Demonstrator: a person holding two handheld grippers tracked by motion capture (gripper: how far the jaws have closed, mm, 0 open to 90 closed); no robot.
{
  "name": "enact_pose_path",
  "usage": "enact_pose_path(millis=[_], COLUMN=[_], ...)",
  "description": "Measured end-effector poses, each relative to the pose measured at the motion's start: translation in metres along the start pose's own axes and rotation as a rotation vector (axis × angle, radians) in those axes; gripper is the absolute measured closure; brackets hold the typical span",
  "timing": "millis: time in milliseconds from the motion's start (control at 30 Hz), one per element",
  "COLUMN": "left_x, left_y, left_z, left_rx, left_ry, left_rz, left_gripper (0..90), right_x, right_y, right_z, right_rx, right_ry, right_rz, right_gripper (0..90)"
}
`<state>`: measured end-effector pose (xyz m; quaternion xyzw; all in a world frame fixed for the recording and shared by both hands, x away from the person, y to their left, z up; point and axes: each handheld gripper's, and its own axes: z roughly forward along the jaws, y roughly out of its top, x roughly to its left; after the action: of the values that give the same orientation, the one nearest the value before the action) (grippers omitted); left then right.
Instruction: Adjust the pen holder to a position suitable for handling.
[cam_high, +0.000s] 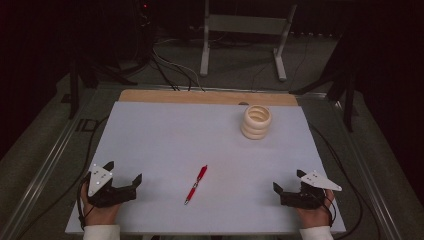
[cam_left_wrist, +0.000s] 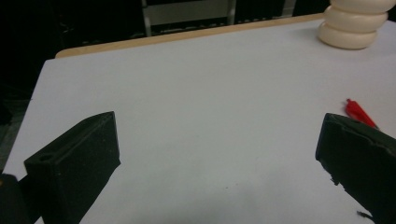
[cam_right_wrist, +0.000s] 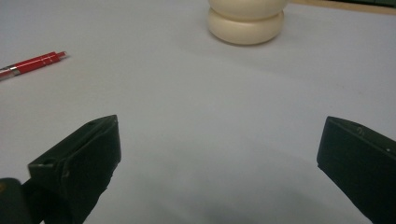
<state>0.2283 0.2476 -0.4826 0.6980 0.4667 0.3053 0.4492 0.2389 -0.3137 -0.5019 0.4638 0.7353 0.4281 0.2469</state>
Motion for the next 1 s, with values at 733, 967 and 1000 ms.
enact_pose_path(millis=[733,967,1000], left_x=[0.005,0.007,0.007], left_y=[-0.004,-0.005,-0.006], left_z=[-0.002,-0.001,0.0], left_rx=[-0.037,-0.039,-0.04], left_ry=[0.008,0.008,0.009], left_rz=[-0.01,-0.02,-0.02], left_gripper=[0.3,0.3,0.3], right_x=[-0.003,-0.002,-0.003], right_y=[0.011,0.021,0.023], right_z=[-0.004,-0.004,-0.004], right_rx=[-0.038,-0.045,-0.043], right_ry=[0.015,0.023,0.021], right_rz=[0.006,0.007,0.008], right_gripper=[0.0,0.0,0.0])
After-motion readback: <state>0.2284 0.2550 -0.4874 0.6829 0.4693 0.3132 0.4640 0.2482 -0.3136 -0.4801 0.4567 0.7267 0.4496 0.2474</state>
